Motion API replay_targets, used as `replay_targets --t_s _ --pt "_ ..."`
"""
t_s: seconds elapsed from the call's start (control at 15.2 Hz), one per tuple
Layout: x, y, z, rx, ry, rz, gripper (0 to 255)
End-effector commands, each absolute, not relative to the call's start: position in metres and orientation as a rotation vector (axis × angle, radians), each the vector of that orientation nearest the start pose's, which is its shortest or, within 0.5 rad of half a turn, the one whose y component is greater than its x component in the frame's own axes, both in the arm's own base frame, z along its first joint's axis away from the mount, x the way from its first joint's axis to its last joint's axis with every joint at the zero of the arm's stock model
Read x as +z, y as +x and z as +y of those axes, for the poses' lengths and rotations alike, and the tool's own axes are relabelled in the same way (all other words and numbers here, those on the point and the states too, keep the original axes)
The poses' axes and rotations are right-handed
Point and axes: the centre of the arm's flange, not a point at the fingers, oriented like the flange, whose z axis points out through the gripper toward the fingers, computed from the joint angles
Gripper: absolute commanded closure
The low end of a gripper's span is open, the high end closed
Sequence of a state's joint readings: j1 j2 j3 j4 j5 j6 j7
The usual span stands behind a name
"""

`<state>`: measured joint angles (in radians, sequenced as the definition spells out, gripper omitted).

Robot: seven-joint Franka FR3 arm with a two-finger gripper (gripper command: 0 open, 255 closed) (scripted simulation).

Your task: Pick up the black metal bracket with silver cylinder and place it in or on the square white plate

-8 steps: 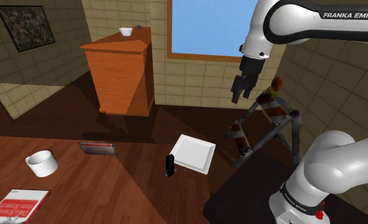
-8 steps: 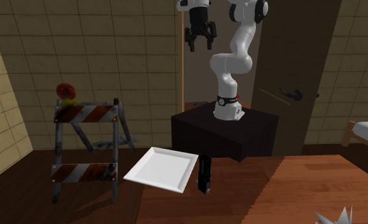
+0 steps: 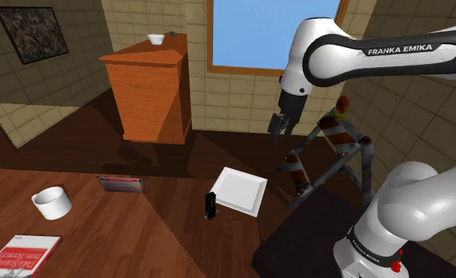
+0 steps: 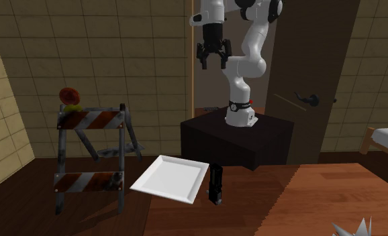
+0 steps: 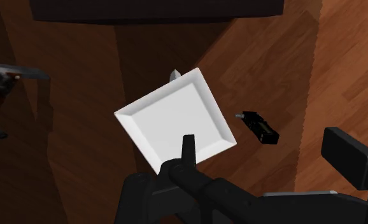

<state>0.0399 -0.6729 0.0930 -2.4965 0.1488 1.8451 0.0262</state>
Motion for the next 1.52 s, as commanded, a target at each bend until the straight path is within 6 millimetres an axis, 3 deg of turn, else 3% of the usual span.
replay_targets --t_s 0.0,1.45 --pt "0.485 0.359 0.076 -0.041 -3.060 -0.079 0" --pt "0.256 0.470 0.214 -0.208 -3.135 -0.147 0"
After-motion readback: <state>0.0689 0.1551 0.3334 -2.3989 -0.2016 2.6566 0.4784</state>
